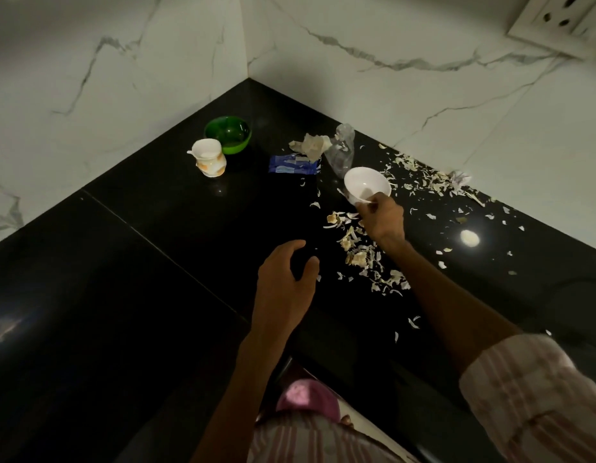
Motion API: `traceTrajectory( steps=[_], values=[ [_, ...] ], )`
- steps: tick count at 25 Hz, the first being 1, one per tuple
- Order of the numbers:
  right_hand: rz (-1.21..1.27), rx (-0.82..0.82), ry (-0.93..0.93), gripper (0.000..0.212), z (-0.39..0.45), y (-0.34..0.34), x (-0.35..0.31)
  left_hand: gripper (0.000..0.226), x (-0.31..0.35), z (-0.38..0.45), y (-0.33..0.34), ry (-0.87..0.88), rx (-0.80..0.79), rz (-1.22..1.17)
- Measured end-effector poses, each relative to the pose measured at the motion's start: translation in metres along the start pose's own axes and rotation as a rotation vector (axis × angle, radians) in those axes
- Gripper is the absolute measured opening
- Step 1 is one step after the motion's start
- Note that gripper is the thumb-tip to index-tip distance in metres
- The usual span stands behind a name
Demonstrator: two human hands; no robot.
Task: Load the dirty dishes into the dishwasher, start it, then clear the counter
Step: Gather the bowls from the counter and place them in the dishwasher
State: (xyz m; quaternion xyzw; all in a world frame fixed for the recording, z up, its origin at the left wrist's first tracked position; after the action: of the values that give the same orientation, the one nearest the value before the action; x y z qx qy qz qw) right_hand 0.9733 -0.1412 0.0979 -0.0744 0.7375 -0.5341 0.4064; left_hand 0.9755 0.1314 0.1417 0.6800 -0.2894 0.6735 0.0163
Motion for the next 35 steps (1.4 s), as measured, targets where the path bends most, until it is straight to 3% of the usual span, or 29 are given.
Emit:
traceTrajectory(
  steps=[4,10,16,22,30,35],
  values=[
    [0.156,0.044,-0.031,0.027,-0.075,-0.033,0.026,0.039,0.001,-0.02,0.018,0.038,-0.042,0.012],
    [0.123,0.139,0.17,0.022,-0.178,-0.082,0.143,0.041,0.012,-0.029,0.06,0.07,-0.147,0.031],
    [0.031,0.257,0.267,0.021,-0.207,-0.098,0.204,0.041,0.03,-0.039,0.095,0.11,-0.232,0.071],
    [0.069,0.198,0.372,0.023,-0.214,-0.093,0.226,0.04,0.026,-0.046,0.104,0.114,-0.254,0.095],
    [0.096,-0.052,0.394,0.05,-0.215,-0.101,0.194,0.042,0.004,-0.03,0.069,0.021,-0.127,0.108],
    [0.118,-0.106,0.1,0.038,-0.205,-0.07,0.083,0.039,-0.01,-0.015,0.046,0.036,-0.078,0.053]
  ],
)
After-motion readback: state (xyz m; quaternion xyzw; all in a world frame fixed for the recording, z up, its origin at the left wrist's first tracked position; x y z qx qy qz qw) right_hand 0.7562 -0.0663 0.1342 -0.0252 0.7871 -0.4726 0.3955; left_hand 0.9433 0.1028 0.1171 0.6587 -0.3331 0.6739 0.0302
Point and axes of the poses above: each hand's wrist, its own z-axis towards the middle knuckle, its own y-axis out of the palm, x = y × z, the point moved 10 cm from there along z, towards the middle knuckle, and after that the axes turned 9 degrees about -z, right-handed, at the moved point
